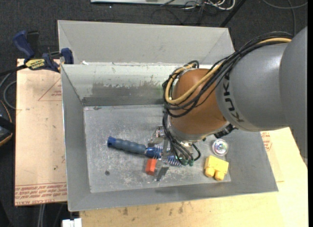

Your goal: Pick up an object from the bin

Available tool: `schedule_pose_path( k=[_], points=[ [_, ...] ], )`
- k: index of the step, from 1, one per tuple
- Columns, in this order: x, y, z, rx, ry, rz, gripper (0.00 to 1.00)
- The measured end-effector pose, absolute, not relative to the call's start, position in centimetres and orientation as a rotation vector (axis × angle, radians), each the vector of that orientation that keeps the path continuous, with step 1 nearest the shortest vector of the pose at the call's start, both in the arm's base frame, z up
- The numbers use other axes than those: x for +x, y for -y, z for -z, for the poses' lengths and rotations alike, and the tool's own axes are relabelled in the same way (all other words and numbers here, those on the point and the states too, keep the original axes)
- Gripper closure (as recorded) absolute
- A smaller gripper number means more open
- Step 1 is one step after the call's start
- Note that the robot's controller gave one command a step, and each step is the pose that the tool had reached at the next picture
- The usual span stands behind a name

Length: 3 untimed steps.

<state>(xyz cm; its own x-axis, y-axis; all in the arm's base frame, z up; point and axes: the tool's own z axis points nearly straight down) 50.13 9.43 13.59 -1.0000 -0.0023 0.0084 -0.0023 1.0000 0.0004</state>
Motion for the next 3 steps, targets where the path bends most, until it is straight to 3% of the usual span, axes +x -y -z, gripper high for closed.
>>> schedule_pose_path(
  k=[1, 2, 3],
  points=[
    [50.9, -6.0, -7.4, -0.292, 3.135, 0.01, 0.0],
    [51.3, -5.9, -7.7, -0.298, 3.146, 0.011, 1.0],
    [51.1, -6.8, -20.7, -0.224, 3.141, 0.004, 1.0]
  ],
)
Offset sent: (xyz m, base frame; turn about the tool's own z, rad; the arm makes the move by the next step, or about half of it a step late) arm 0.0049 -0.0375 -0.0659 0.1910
